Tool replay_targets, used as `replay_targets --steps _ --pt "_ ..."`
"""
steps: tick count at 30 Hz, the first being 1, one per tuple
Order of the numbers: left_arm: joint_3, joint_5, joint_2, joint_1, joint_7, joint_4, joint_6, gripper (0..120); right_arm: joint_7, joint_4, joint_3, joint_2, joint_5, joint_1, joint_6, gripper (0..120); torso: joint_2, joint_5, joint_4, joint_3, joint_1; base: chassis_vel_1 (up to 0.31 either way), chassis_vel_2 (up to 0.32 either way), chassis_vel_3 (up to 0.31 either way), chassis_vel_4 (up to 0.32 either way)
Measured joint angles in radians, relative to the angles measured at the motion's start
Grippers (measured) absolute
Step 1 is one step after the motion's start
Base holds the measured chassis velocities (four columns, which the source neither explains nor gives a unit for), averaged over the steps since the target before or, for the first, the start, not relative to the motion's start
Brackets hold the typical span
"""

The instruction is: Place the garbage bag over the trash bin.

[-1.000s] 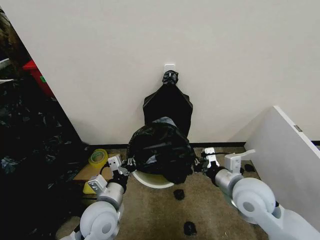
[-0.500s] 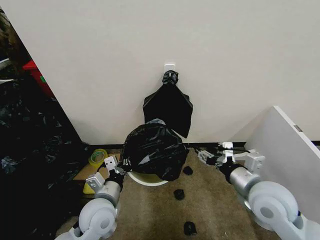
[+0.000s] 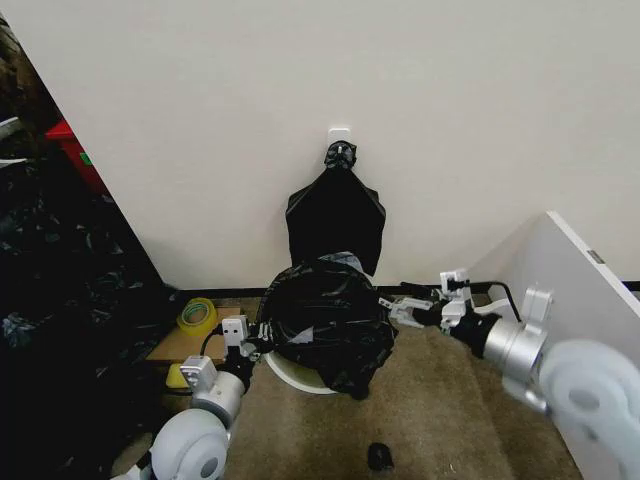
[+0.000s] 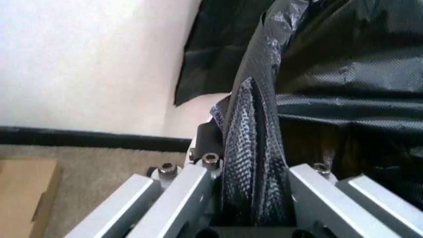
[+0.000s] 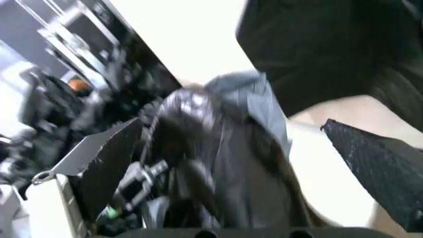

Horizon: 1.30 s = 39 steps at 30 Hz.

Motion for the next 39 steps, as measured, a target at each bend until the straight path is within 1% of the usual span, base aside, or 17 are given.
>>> replay_targets --steps 3,7,8,13,15,16,19,20,23,24,28,30,33,34,37,38,39 --pt "0.007 0.0 0.009 -0.001 0.018 0.0 -0.011 0 -0.027 -0.035 -0.029 -0.002 0.026 0.042 0.016 100 0.0 0.0002 0.0003 0.0 0.0 0.0 0.0 0.0 0.0" --pt "0.03 0.003 0.023 -0.001 0.054 0.003 -0.031 0 -0.026 -0.089 -0.133 0.028 0.033 0.132 0.033 100 0.0 0.0002 0.0 0.0 0.0 0.0 0.0 0.0 0.0" --pt "0.03 0.003 0.023 -0.001 0.054 0.003 -0.031 0 -0.026 -0.089 -0.133 0.028 0.033 0.132 0.033 100 0.0 0.0002 0.0 0.0 0.0 0.0 0.0 0.0 0.0" --pt "0.031 0.004 0.032 -0.003 0.057 -0.002 -0.033 0 -0.017 -0.126 -0.218 0.039 0.025 0.197 0.025 94 0.0 -0.0001 0.0001 0.0 0.0 0.0 0.0 0.0 0.0" --pt "0.031 0.004 0.033 -0.006 0.057 -0.003 -0.033 0 -0.013 -0.144 -0.251 0.042 0.017 0.224 0.024 85 0.0 0.0 -0.0001 0.0 0.0 0.0 0.0 0.0 0.0" --pt "0.031 0.004 0.033 -0.006 0.057 -0.003 -0.033 0 -0.013 -0.144 -0.251 0.042 0.017 0.224 0.024 85 0.0 0.0 -0.0001 0.0 0.0 0.0 0.0 0.0 0.0" --pt "0.035 0.004 0.025 -0.008 0.055 -0.001 -0.033 0 -0.007 -0.163 -0.272 0.044 0.021 0.246 0.028 68 0.0 -0.0001 0.0 0.0 0.0 0.0 0.0 0.0 0.0" --pt "0.035 0.004 0.025 -0.008 0.055 -0.001 -0.033 0 -0.007 -0.163 -0.272 0.044 0.021 0.246 0.028 68 0.0 -0.0001 0.0 0.0 0.0 0.0 0.0 0.0 0.0" --pt "0.036 0.005 0.02 -0.012 0.054 0.008 -0.033 0 -0.005 -0.169 -0.274 0.043 0.024 0.251 0.032 53 0.0 -0.0001 -0.0001 0.0 0.0 0.0 0.0 0.0 0.0" --pt "0.036 0.005 0.02 -0.012 0.054 0.008 -0.033 0 -0.005 -0.169 -0.274 0.043 0.024 0.251 0.032 53 0.0 -0.0001 -0.0001 0.0 0.0 0.0 0.0 0.0 0.0" --pt "0.037 0.005 0.019 -0.016 0.053 0.012 -0.033 0 -0.001 -0.171 -0.276 0.043 0.022 0.251 0.035 36 0.0 -0.0001 -0.0001 0.0 0.0 0.0 0.0 0.0 0.0" --pt "0.037 0.005 0.019 -0.016 0.053 0.012 -0.033 0 0.0 -0.171 -0.277 0.043 0.022 0.251 0.036 35 0.0 -0.0001 -0.0001 0.0 0.0 0.0 0.0 0.0 0.0" --pt "0.038 0.009 0.019 -0.014 0.052 0.013 -0.034 0 0.002 -0.175 -0.278 0.043 0.019 0.251 0.037 19 0.0 0.0 0.0 0.0 0.0 0.0 0.0 0.0 0.0" --pt "0.038 0.009 0.019 -0.014 0.052 0.013 -0.034 0 0.002 -0.175 -0.278 0.043 0.019 0.251 0.037 19 0.0 0.0 0.0 0.0 0.0 0.0 0.0 0.0 0.0" --pt "0.038 0.012 0.019 -0.013 0.051 0.014 -0.034 0 0.005 -0.177 -0.28 0.043 0.016 0.253 0.039 8 0.0 0.0 0.0 0.0 0.0 0.0 0.0 0.0 0.0" --pt "0.038 0.014 0.019 -0.013 0.051 0.014 -0.035 0 0.008 -0.178 -0.281 0.042 0.015 0.254 0.041 1 0.0 0.0 0.0 0.0 0.0 0.0 0.0 0.0 0.0" --pt "0.038 0.014 0.019 -0.013 0.051 0.014 -0.035 0 0.008 -0.178 -0.281 0.042 0.015 0.254 0.041 1 0.0 0.0 0.0 0.0 0.0 0.0 0.0 0.0 0.0"
